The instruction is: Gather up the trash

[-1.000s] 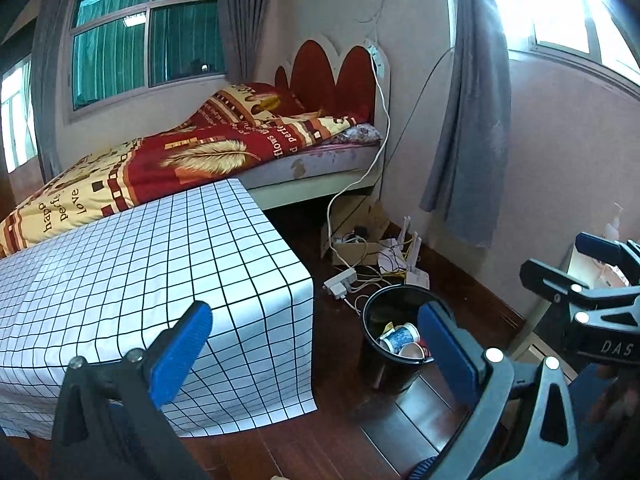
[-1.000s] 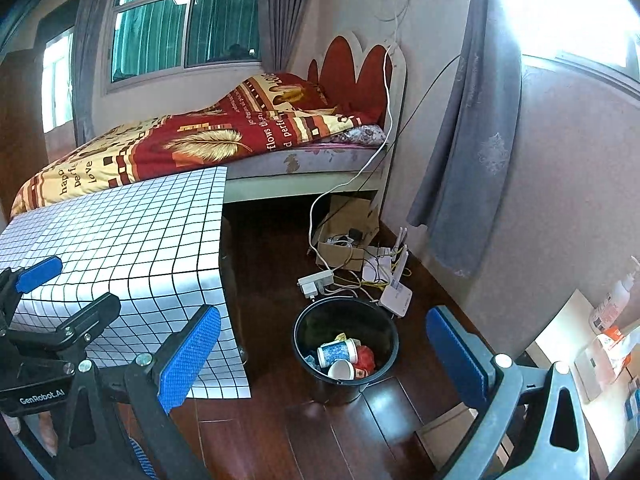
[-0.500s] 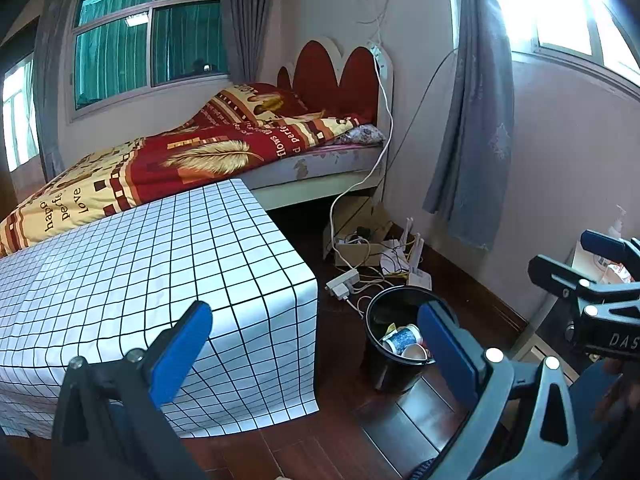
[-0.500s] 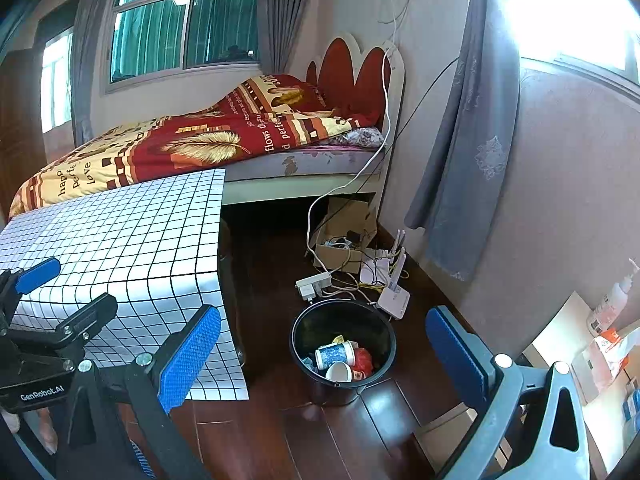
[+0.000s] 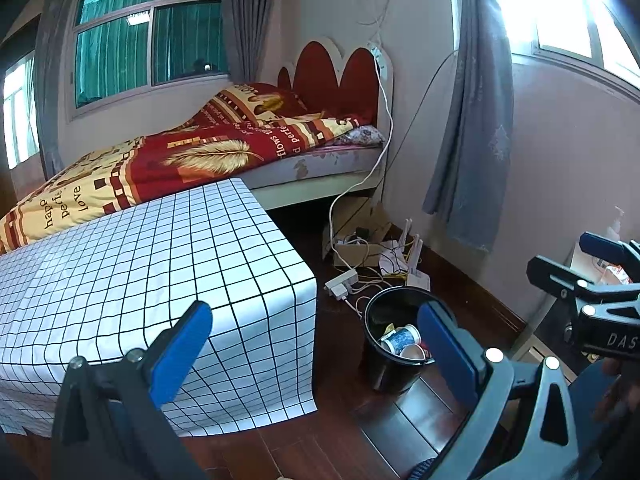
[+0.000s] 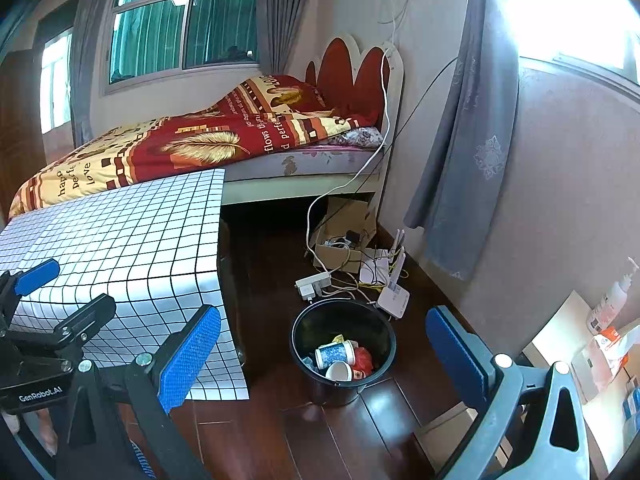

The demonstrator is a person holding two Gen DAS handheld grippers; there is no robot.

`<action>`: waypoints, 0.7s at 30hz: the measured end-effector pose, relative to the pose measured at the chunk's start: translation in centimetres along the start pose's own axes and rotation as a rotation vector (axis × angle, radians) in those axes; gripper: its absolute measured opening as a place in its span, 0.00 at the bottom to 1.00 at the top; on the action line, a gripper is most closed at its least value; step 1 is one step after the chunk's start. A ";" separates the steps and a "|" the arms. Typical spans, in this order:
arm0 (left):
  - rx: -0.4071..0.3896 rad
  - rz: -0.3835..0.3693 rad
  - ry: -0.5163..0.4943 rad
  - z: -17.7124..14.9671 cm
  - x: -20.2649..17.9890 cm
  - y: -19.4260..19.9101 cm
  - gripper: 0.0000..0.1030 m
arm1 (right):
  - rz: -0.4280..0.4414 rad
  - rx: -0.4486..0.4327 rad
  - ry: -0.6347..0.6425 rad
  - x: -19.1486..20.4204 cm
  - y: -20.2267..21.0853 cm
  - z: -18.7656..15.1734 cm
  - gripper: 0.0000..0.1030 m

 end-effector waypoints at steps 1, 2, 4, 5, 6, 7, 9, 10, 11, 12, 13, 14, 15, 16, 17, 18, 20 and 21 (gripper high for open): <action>0.001 -0.002 0.002 0.0 0.0 0.0 1.00 | 0.001 0.001 0.000 0.0 0.0 0.0 1.00; 0.001 -0.001 0.003 -0.1 0.0 0.0 1.00 | 0.002 0.002 0.000 0.0 0.0 0.0 1.00; 0.002 -0.004 0.007 -0.1 0.1 0.1 1.00 | 0.005 0.003 0.001 0.1 0.0 -0.2 1.00; 0.002 -0.005 0.007 -0.1 0.1 0.0 1.00 | 0.005 0.003 0.002 0.1 0.0 -0.2 1.00; 0.003 -0.004 0.007 -0.1 0.1 0.1 1.00 | 0.005 0.004 0.003 0.2 0.0 -0.3 1.00; 0.004 -0.004 0.006 -0.2 0.1 0.1 1.00 | 0.005 0.005 0.003 0.2 0.0 -0.4 1.00; 0.003 -0.005 0.007 -0.2 0.1 0.1 1.00 | 0.006 0.005 0.002 0.2 0.0 -0.4 1.00; 0.004 -0.005 0.007 -0.2 0.1 0.0 1.00 | 0.006 0.006 0.002 0.2 -0.1 -0.4 1.00; 0.006 -0.006 0.007 -0.2 0.1 0.1 1.00 | 0.005 0.007 0.002 0.2 -0.1 -0.4 1.00; 0.007 -0.006 0.008 -0.2 0.0 0.1 1.00 | 0.005 0.006 0.002 0.2 0.0 -0.4 1.00; 0.007 -0.006 0.009 -0.2 0.0 0.1 1.00 | 0.006 0.006 0.001 0.1 0.0 -0.4 1.00; 0.008 -0.006 0.010 -0.3 0.0 0.1 1.00 | 0.005 0.006 0.002 0.1 -0.1 -0.4 1.00; 0.009 -0.006 0.010 -0.3 -0.1 0.1 1.00 | 0.004 0.006 0.002 0.1 -0.1 -0.4 1.00; 0.010 -0.009 0.010 -0.3 -0.1 0.1 1.00 | 0.005 0.005 0.002 0.1 0.0 -0.3 1.00; 0.010 -0.008 0.011 -0.3 -0.2 0.0 1.00 | 0.004 0.005 0.001 0.0 0.0 -0.3 1.00; 0.012 -0.008 0.009 -0.4 -0.3 0.0 1.00 | 0.003 0.006 0.000 0.0 0.0 -0.3 1.00; 0.016 -0.008 0.009 -0.5 -0.4 -0.1 1.00 | 0.005 0.006 -0.002 0.1 0.0 -0.4 1.00; 0.019 -0.012 0.012 -0.5 -0.4 -0.1 1.00 | 0.003 0.006 0.000 0.0 0.0 -0.4 1.00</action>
Point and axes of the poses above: each gripper's, at about its wrist camera, not at the fingertips, and y roughly against the way its jaws point, x to its left, z to its top, the point moved 10 cm from there along -y, roughly the way its jaws point, and after that the axes turned 4 degrees about z, right-handed, at the moved point
